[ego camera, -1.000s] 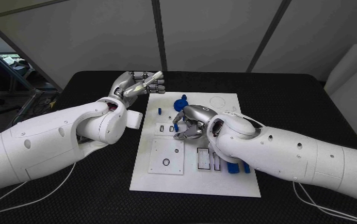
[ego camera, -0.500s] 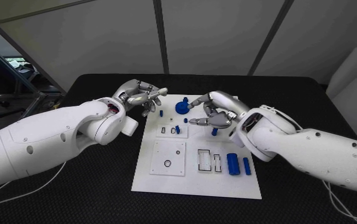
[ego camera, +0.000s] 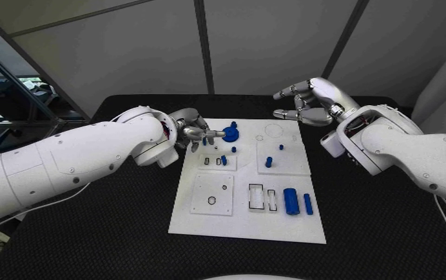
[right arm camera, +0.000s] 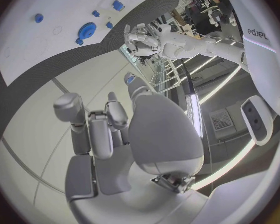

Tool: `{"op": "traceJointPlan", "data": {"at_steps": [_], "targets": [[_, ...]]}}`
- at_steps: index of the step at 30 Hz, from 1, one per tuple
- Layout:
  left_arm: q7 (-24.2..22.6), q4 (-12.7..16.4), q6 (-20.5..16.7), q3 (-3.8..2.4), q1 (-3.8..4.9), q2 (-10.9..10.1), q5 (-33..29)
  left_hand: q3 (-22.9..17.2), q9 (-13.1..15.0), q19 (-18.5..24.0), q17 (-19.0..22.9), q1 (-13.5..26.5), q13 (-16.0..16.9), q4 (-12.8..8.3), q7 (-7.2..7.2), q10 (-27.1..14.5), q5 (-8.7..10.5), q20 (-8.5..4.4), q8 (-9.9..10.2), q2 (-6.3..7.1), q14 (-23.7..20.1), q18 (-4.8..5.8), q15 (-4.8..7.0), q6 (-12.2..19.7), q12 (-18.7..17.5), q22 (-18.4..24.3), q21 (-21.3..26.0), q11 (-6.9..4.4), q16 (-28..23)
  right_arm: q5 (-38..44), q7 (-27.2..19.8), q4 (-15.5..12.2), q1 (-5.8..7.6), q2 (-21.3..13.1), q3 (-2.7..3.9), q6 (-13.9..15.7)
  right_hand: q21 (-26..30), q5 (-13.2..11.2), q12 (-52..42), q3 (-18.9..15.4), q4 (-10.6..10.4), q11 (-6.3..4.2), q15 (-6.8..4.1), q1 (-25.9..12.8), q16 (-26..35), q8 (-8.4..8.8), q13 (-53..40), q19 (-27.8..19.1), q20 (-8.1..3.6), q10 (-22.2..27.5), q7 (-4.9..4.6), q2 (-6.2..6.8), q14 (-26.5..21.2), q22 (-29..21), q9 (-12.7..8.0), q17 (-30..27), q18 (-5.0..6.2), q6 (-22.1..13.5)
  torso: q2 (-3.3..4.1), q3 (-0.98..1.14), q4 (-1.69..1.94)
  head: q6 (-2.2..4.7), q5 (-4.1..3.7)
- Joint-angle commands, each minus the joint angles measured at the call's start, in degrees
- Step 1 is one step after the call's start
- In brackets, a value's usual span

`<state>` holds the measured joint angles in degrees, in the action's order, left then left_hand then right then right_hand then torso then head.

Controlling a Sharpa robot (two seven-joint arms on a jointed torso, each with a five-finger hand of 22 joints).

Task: Assemble the parts on the task board

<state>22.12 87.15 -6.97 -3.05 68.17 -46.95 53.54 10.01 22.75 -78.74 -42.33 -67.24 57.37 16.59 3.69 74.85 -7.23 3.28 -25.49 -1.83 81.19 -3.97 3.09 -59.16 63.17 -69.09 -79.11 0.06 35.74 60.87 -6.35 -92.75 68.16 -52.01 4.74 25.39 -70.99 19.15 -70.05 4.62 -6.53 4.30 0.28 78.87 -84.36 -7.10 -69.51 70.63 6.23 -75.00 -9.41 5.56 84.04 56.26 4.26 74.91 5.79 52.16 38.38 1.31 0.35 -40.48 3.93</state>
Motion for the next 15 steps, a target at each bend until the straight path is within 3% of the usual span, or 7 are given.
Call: {"op": "traceJointPlan", "data": {"at_steps": [1,3,8,11,15], "targets": [[8.91,-1.88,6.02,0.93,0.85,2.05,8.1,0.64,1.14,-0.36,-0.29,0.89,0.68,0.04,0.06,0.08,0.35,-0.13,-0.83,-0.06,-0.3,-0.2,0.19,0.6,0.64,-0.49,-0.39,-0.25,-0.35,-2.71,-0.21,0.56,0.31,-0.05,0.03,-1.3,0.34,0.52,0.15,-0.5,0.04,-0.04,-0.31,-0.04,0.32,-0.24,0.12,-0.26,-0.01,0.24,0.09,-0.02,3.17,-0.06,-0.1,4.37,0.94,-0.04,-0.67,0.29,-0.12,-0.22,0.19],[9.71,-3.03,6.61,1.6,1.34,3.58,8.58,1.12,2.14,-0.29,-0.53,1.06,0.82,0.06,0.05,-0.07,0.41,-0.13,-1.45,-0.05,-0.27,-0.2,0.2,1.12,0.78,-0.6,-0.45,-0.26,-0.52,-2.66,-0.06,0.88,0.41,-0.01,0.04,-1.49,0.44,0.81,0.19,-0.52,0.05,-0.07,-0.34,0.06,0.38,-0.32,0.19,-0.25,-0.03,0.23,0.11,-0.11,3.17,-0.15,-0.09,4.33,0.95,0.04,-0.77,0.36,-0.13,-0.42,0.24],[10.76,-4.84,8.21,2.38,1.95,5.98,9.05,1.33,2.74,-0.44,-0.69,1.08,1.14,0.04,0.04,-0.03,0.38,-0.13,-1.81,-0.14,-0.26,-0.13,0.2,1.41,1.06,-1.01,-0.65,-0.27,-0.62,-2.55,0.27,1.36,0.51,0.19,0.05,-1.75,0.48,1.03,0.23,-0.54,0.05,-0.08,-0.36,0.12,0.42,-0.35,0.26,-0.19,-0.05,0.23,0.13,-0.15,3.18,-0.14,-0.1,4.3,0.94,0.06,-0.83,0.41,-0.11,-0.5,0.38],[11.22,-5.71,9.66,2.77,2.22,7.1,9.26,1.41,3.05,-0.53,-0.76,1.17,1.32,0.06,0.03,0.01,0.37,-0.13,-1.99,-0.31,-0.25,-0.09,0.2,1.53,1.22,-1.25,-0.77,-0.27,-0.69,-2.43,0.49,1.61,0.54,0.33,0.05,-1.92,0.54,1.1,0.25,-0.56,0.04,-0.09,-0.36,0.12,0.44,-0.35,0.29,-0.22,-0.06,0.23,0.12,-0.17,3.18,-0.22,-0.11,4.28,0.95,0.04,-0.68,0.26,-0.1,-0.53,0.4],[11.51,-6.5,11.04,3.38,2.52,8.42,9.39,1.49,3.37,-0.63,-0.84,1.2,1.41,0.05,0.02,0.0,0.35,-0.13,-2.18,-0.49,-0.25,-0.05,0.2,1.68,1.31,-1.5,-0.9,-0.28,-0.75,-2.28,0.73,1.85,0.56,0.53,0.05,-2.09,0.58,1.26,0.25,-0.6,0.02,-0.09,-0.37,0.12,0.48,-0.34,0.3,-0.2,-0.07,0.21,0.12,-0.19,3.18,-0.25,-0.13,4.25,0.95,-0.01,-0.6,0.24,-0.1,-0.65,0.54]]}}
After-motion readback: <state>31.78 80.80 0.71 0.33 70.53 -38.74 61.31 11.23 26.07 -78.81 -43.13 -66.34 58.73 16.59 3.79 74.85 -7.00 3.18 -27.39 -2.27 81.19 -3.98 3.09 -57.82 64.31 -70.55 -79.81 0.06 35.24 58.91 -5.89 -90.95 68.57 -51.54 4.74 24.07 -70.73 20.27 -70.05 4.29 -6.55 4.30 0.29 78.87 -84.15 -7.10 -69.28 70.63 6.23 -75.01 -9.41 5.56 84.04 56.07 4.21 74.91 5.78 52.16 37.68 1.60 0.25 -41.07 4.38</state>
